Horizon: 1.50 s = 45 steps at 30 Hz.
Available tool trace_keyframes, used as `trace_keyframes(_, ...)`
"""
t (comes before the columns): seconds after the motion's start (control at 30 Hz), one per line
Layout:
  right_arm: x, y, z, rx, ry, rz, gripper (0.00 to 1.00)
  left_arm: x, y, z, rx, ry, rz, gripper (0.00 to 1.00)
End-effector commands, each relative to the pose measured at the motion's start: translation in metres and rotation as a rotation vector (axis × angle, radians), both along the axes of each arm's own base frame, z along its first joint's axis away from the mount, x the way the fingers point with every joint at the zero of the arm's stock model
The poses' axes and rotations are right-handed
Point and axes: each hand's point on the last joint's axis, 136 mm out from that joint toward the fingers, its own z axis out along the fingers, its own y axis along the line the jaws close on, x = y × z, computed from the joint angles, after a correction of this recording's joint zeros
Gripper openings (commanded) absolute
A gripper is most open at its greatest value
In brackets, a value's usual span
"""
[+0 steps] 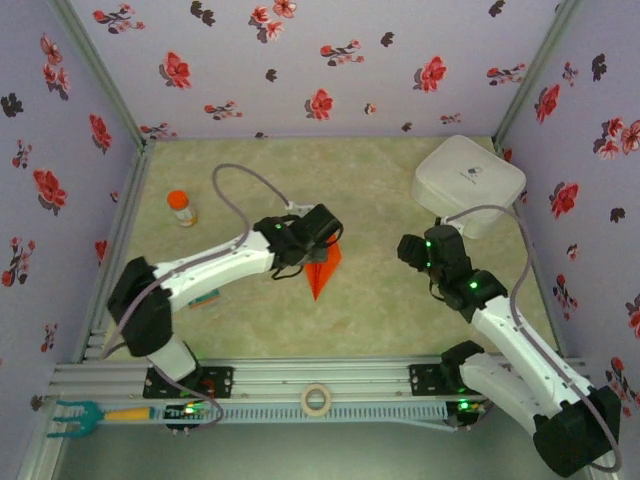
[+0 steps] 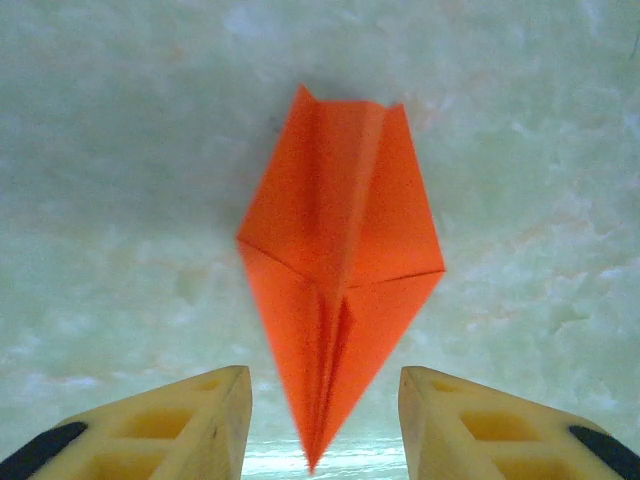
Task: Fold a paper plane with a square sheet of paper (pick it up from the middle)
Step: Reset both arms
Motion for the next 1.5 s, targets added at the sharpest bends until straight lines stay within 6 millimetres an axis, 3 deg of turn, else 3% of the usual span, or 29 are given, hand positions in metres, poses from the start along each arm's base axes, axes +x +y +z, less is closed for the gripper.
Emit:
trace_keyframes(0.0,0.013,-0.039,0.018,-0.247,-0.111,-0.104,0.75,0.012,0.036,0.012,0.068,-0.128,0.029,0.43)
trace_keyframes(0.23,0.033,-0.060,-0.004,-0.498,-0.189,-0.134,0.79,0.018,0.116,0.006,0.123,-0.202,0.096,0.51)
trace_keyframes(0.4,0.056,-0.069,-0.018,-0.524,-0.155,-0.117,0.82,0.025,0.181,0.004,0.211,-0.260,0.156,0.74)
trace_keyframes(0.53,0.075,-0.082,-0.045,-0.558,-0.159,-0.123,0.82,0.031,0.241,0.009,0.267,-0.349,0.263,0.99)
trace_keyframes(0.67,0.090,-0.085,-0.049,-0.518,-0.260,-0.094,0.82,0.031,0.296,0.004,0.366,-0.372,0.352,1.00)
trace_keyframes(0.77,0.098,-0.082,-0.045,-0.449,-0.335,-0.048,0.82,0.035,0.321,-0.014,0.399,-0.389,0.368,1.00)
trace_keyframes(0.87,0.104,-0.083,-0.046,-0.394,-0.387,-0.042,0.83,0.047,0.327,-0.029,0.359,-0.447,0.381,1.00)
trace_keyframes(1.0,0.117,-0.085,-0.068,-0.371,-0.424,-0.042,0.83,0.073,0.320,-0.036,0.346,-0.537,0.316,1.00)
trace_keyframes(1.07,0.115,-0.084,-0.079,-0.375,-0.328,-0.019,0.84,0.085,0.316,-0.035,0.378,-0.570,0.265,1.00)
trace_keyframes(1.13,0.126,-0.097,-0.075,-0.369,-0.307,-0.096,0.99,0.097,0.310,-0.031,0.378,-0.628,0.217,1.00)
trace_keyframes(1.27,0.123,-0.107,-0.075,-0.369,-0.294,-0.147,0.99,0.119,0.298,-0.034,0.310,-0.618,0.158,1.00)
trace_keyframes(1.37,0.122,-0.107,-0.075,-0.372,-0.295,-0.147,0.99,0.124,0.292,-0.055,0.249,-0.642,0.116,1.00)
trace_keyframes(1.47,0.123,-0.107,-0.076,-0.368,-0.297,-0.144,0.99,0.123,0.293,-0.059,0.219,-0.647,0.108,1.00)
